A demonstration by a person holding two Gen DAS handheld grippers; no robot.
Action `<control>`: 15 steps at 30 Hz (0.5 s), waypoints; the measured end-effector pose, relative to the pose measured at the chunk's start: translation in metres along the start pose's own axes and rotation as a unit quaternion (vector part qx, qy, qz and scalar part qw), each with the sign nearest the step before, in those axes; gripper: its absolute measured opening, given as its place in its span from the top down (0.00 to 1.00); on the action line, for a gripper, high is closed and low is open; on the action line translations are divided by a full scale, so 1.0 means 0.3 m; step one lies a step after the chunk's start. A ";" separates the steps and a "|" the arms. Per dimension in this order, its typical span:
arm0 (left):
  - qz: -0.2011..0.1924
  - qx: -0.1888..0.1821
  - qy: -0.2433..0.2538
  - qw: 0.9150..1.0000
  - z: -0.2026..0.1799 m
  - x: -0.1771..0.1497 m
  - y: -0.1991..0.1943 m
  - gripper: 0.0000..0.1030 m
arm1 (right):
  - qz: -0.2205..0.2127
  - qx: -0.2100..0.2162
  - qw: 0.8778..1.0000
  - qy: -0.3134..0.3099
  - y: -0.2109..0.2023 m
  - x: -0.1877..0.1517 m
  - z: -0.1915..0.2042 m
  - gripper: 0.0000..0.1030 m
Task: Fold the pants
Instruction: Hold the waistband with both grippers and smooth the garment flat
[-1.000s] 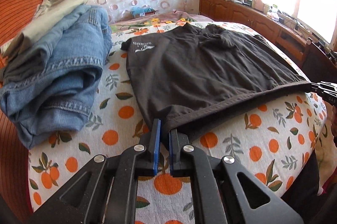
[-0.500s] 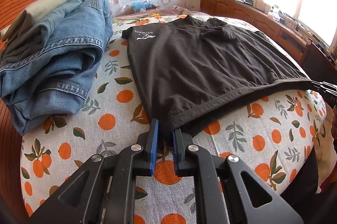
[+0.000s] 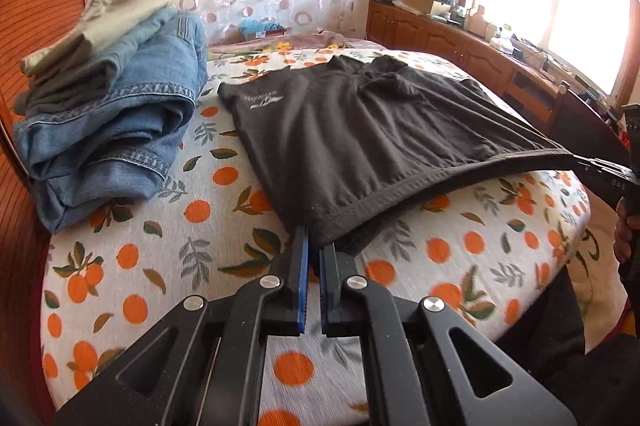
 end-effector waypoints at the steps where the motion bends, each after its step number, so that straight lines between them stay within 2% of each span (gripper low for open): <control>1: 0.000 -0.002 0.001 1.000 -0.004 -0.006 -0.012 0.95 | 0.001 0.001 1.000 0.001 -0.010 -0.008 -0.001 0.95; 8: 0.009 -0.011 0.003 1.000 -0.019 -0.060 -0.041 0.95 | 0.029 0.004 0.999 0.011 -0.022 -0.101 -0.024 0.95; 15: 0.013 -0.007 -0.001 1.000 -0.017 -0.086 -0.040 0.95 | 0.036 0.008 0.999 0.023 0.000 -0.109 -0.021 0.95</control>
Point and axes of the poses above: each gripper's, at about its wrist camera, not at the fingertips, and y roughly the way its jaws point, z to its left, x to its top, the point moved 3 cm from there along y, roughly the way its jaws point, and after that the axes turned 2 degrees about z, right-handed, at the moved point
